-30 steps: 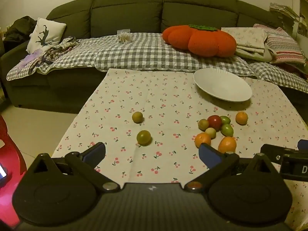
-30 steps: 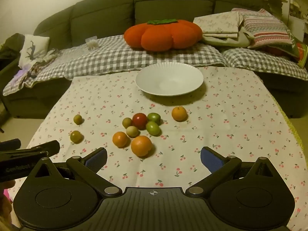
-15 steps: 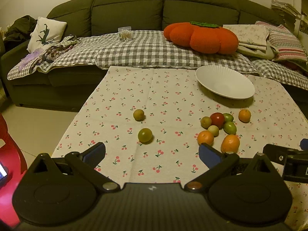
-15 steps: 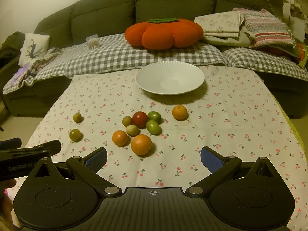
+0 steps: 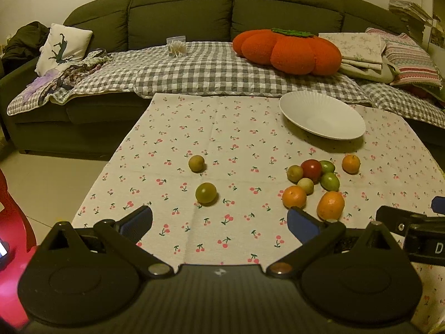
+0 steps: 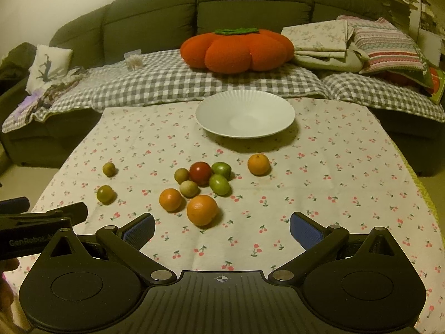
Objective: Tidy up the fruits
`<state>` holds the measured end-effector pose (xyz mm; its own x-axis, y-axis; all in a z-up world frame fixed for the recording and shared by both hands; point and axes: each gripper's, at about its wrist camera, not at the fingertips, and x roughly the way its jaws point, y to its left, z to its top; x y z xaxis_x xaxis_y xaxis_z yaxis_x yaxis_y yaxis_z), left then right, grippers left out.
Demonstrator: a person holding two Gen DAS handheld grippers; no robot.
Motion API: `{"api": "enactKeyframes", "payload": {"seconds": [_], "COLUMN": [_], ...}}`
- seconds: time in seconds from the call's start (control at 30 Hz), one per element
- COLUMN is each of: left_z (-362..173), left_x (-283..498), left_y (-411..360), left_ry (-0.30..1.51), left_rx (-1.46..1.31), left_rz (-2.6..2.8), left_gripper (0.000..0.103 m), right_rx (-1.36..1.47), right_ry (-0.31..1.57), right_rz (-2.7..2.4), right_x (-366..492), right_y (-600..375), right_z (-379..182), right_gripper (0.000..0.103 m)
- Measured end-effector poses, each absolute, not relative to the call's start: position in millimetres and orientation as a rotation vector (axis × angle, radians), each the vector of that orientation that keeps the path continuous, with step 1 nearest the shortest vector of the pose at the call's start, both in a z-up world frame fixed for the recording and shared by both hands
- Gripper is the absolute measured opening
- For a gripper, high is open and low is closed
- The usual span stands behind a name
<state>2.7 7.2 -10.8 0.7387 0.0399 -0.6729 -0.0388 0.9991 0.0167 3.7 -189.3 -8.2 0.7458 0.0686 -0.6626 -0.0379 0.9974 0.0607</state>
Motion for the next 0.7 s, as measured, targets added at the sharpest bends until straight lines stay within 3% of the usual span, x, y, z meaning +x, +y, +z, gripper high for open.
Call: {"api": "enactKeyframes", "payload": {"seconds": [0.7], "left_z": [-17.7], "left_x": [6.0], "left_y": [5.9], "left_ry": [0.747], "left_rx": [0.001], "left_rz": [0.056], "left_gripper": [0.102], "right_rx": [0.028], "right_ry": [0.735], "right_rz": [0.044], "right_x": [4.8], "right_y": [-187.8], "right_z": [-11.5], "right_gripper": [0.103]}}
